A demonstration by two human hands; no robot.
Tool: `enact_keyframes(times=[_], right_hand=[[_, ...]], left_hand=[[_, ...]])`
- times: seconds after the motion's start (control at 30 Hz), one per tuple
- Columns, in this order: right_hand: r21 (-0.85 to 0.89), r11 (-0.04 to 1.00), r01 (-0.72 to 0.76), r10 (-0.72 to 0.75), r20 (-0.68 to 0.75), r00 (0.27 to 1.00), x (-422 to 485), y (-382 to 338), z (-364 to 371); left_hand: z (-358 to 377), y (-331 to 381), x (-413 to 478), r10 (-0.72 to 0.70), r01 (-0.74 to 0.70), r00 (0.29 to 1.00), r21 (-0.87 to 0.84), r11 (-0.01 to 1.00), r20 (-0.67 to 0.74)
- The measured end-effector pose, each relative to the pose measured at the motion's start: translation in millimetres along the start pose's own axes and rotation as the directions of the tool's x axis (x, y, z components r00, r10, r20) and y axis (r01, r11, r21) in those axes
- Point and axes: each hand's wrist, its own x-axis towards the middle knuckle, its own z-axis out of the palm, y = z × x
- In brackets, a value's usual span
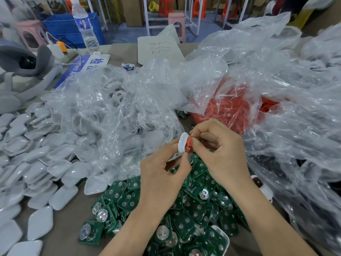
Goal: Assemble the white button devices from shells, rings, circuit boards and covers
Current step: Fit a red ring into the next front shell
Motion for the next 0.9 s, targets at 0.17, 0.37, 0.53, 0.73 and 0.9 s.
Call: enact_keyframes(times=[0.17,0.37,0.53,0.73,0.9], right_hand=[[-0.057,0.998,0.033,-0.034,-0.025,0.999,-1,2,2],[-0.062,0.998,0.024,-0.025,-0.016,1.0,0,2,1],[-0.074,0.997,0.008,-0.007,0.012,1.0,0,1,-1],[0.025,0.999,-0.046,0.044,0.079,0.996,2,0,-5],[0.282,0.926,-0.252,0.187,0.238,0.953,6,0,-11]], left_hand=[[-1,-2,2,0.014,-0.015,1.0,0.086,0.996,0.019],[-1,-4,3,-0.035,0.033,0.999,0.085,0.996,0.02],[-1,1,4,-0.075,0.075,0.997,0.032,0.997,0.03],[-6,-1,8,-0.164,0.164,0.985,0.005,0.986,0.045],[-14,-3,16,-0.24,0.253,0.952,-0.044,0.967,0.191]])
